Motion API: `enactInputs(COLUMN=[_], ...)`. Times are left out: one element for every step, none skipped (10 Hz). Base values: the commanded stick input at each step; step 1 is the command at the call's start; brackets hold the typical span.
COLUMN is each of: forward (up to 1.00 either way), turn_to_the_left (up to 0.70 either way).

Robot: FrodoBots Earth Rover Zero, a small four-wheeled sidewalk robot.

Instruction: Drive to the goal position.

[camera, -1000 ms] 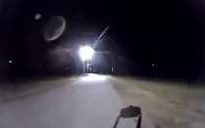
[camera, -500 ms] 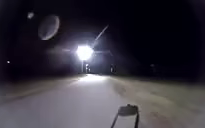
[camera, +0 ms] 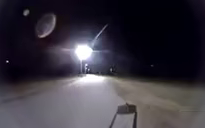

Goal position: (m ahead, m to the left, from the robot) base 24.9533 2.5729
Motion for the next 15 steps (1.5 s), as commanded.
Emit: enactInputs(forward=[1.0, 1.0, 1.0, 0.94, 0.0, 0.0, 0.0, 0.0, 0.0, 0.0, 0.0, 0.0, 0.0, 0.5, 1.0], turn_to_the_left=[0.0, 0.0, 0.0, 0.0, 0.0, 0.0, 0.0, 0.0, 0.0, 0.0, 0.0, 0.0, 0.0, 0.0, 0.0])
